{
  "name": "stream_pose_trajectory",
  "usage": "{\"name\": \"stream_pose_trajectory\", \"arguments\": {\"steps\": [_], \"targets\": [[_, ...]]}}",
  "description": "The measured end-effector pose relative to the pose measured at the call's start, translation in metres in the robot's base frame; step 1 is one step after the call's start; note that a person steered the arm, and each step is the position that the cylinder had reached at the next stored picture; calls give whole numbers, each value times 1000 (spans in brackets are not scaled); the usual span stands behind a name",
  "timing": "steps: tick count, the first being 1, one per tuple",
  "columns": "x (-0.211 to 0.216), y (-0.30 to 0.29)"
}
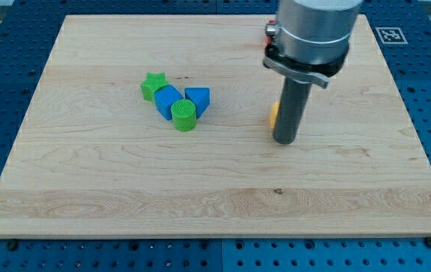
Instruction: Push the yellow hexagon to the left of the red star
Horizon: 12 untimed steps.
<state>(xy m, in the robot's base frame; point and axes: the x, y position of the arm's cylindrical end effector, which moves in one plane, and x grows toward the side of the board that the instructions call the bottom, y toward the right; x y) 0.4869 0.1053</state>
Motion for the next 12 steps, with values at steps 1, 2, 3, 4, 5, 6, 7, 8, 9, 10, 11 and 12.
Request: {"name": "stream_pose_trajectory", "arguments": {"steps": [1, 2, 3, 4, 5, 6, 7, 8, 9, 10, 11, 12], "targets": [[-3, 11], [-10, 11], [-20, 7], [-27, 4], [-33, -4], [-50, -17], [-82, -33], [-114, -51], [-142, -66], [-151, -73], [-144, -83], [-141, -115]]}}
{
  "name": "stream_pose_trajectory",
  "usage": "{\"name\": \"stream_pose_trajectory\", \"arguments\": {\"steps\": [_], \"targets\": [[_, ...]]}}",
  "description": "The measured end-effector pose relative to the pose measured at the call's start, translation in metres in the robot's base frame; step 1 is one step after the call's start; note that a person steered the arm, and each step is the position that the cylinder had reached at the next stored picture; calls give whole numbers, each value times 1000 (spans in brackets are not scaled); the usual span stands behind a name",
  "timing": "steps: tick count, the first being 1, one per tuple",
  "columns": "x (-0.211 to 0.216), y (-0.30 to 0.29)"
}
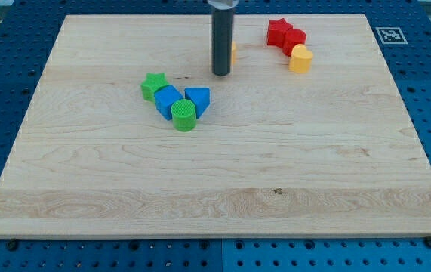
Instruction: Push the yellow hexagon to the left of the red star
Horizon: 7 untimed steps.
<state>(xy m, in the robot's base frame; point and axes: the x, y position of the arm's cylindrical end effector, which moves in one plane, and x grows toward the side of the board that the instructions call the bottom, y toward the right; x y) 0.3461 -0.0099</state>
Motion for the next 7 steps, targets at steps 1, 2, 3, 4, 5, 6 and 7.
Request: {"name": "stream_pose_trajectory", "arguments": {"steps": [1, 2, 3, 4, 5, 6, 7], "targets": [[0, -41], [-10, -56], [-20, -49], [-23, -26], [-24, 4], [-24, 42], [-35, 72]]}}
